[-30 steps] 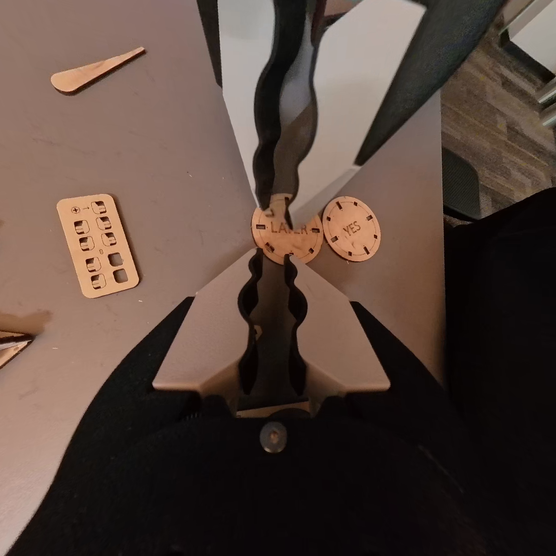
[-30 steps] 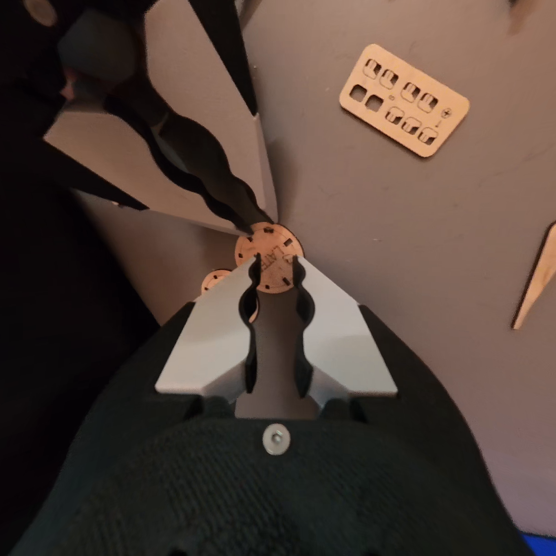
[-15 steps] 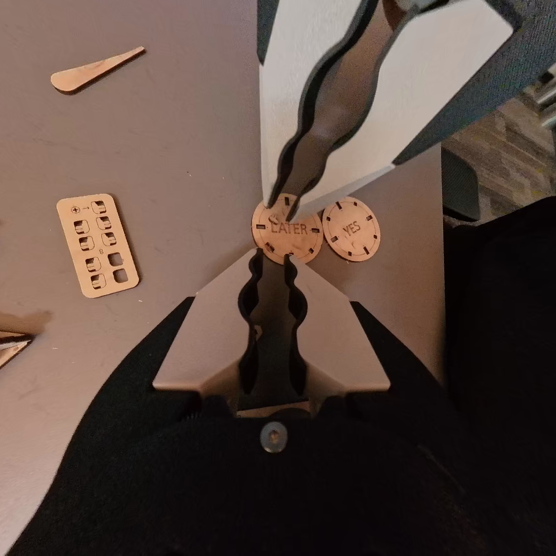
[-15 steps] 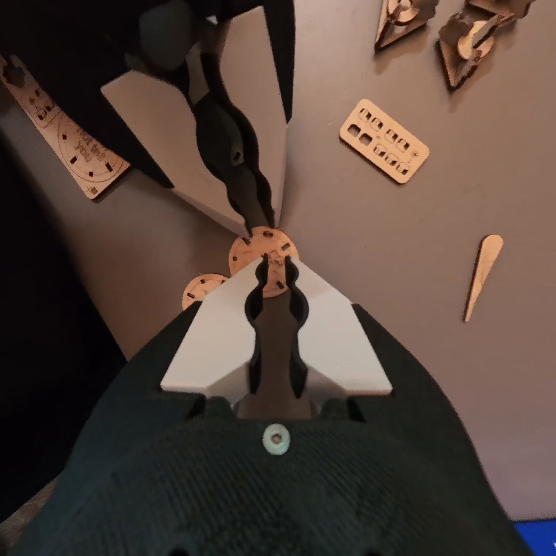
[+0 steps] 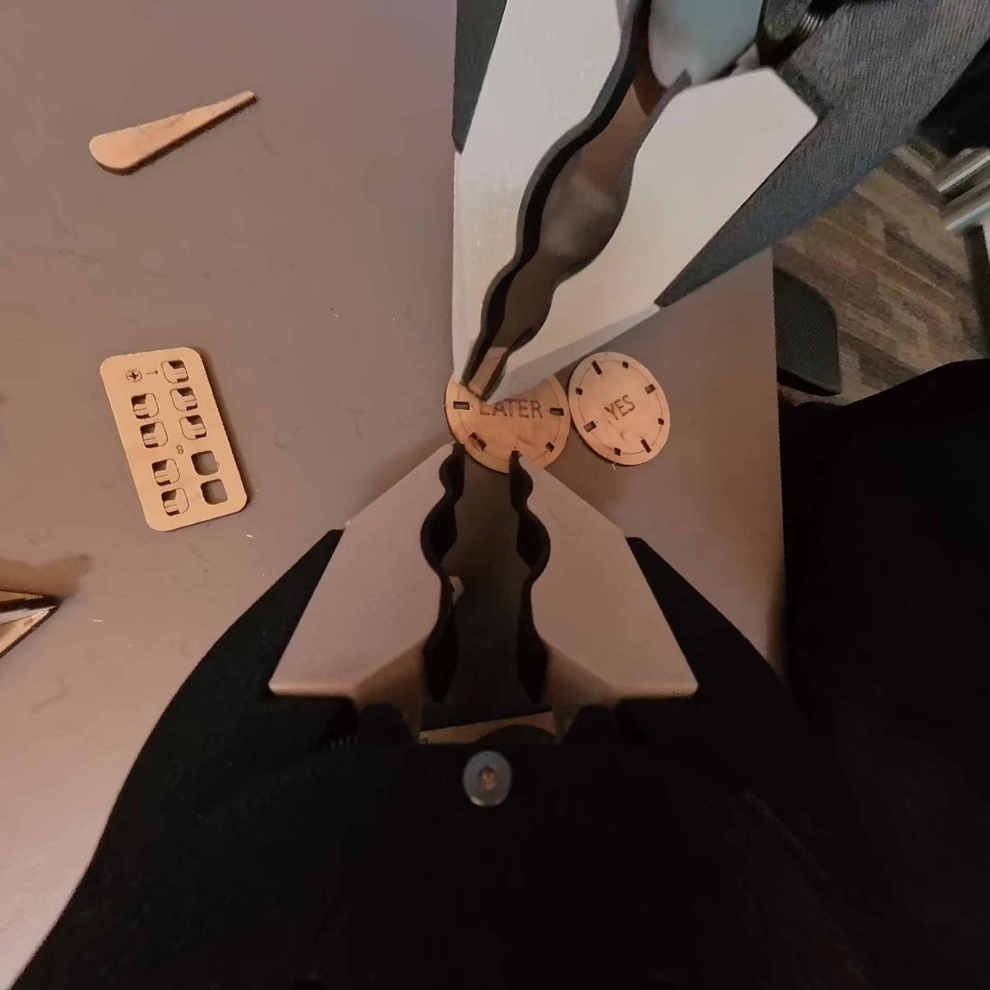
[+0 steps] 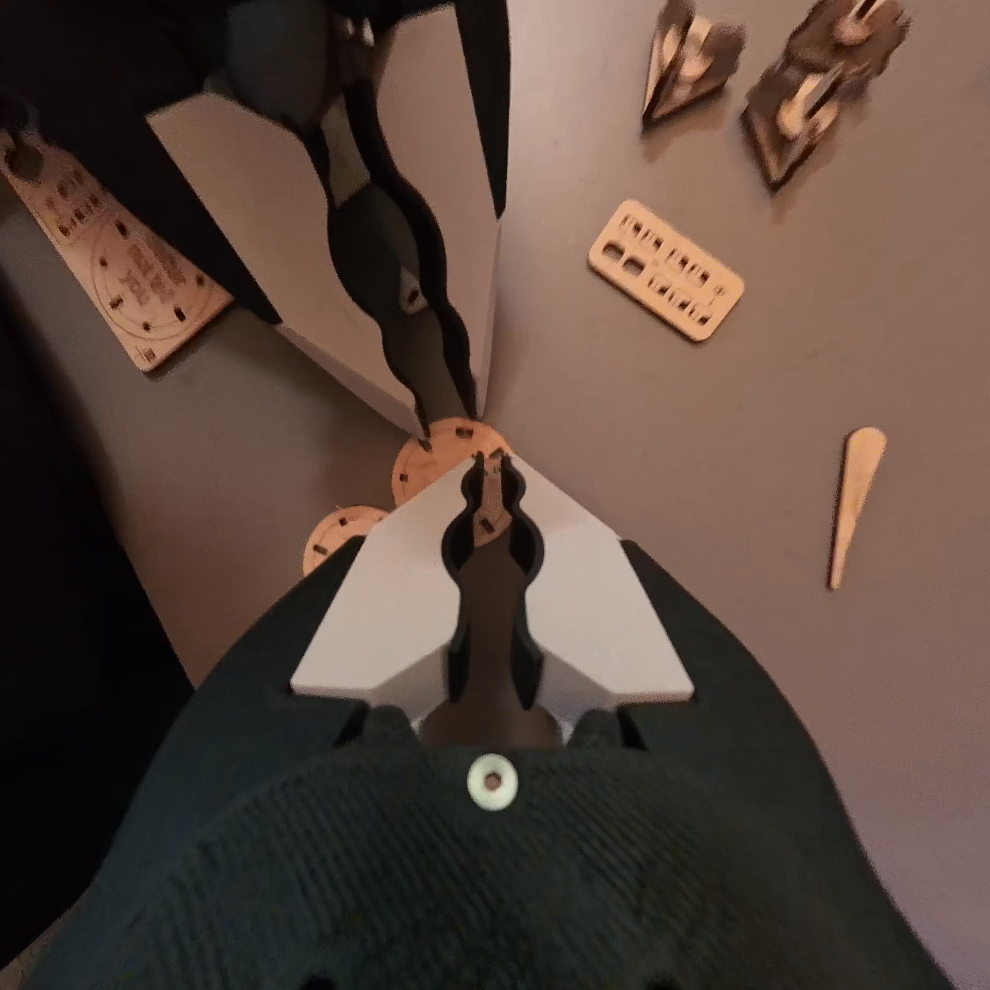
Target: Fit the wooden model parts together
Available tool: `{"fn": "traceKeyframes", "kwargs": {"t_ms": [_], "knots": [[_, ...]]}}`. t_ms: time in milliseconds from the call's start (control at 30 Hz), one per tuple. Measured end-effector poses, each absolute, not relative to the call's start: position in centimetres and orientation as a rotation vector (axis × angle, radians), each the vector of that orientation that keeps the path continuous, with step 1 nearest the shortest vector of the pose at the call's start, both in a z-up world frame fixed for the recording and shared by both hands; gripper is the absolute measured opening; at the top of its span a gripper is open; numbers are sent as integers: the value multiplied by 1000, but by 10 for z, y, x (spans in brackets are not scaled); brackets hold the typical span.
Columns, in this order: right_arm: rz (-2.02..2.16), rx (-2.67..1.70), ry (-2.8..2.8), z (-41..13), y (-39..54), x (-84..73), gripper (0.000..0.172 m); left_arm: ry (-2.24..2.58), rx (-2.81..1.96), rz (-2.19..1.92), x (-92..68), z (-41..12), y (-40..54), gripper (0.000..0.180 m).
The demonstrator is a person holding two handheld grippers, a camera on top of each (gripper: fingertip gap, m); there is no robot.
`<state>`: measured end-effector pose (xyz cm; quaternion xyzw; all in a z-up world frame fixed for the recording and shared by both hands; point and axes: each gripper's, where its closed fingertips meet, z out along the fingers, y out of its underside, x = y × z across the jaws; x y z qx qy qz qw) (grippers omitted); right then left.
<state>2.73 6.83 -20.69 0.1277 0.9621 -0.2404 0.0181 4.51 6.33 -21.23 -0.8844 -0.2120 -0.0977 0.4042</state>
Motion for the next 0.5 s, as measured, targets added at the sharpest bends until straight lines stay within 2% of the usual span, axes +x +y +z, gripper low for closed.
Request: {"fn": "traceKeyframes", "kwargs": {"t_ms": [167,300,400,500], "knots": [[-1349,533,2737,-151,46,13,4,-536,-2076,-237,33,-184,61,15],[-1810,796,2097,-93,40,2,4,-489,-1781,-217,24,-134,61,24],[-1890,899,1668,-79,41,0,4,-444,-1666,-60,17,-108,52,25],[-1903,943,1465,-81,36,1,4,-403,-1604,77,14,-92,45,25]]}}
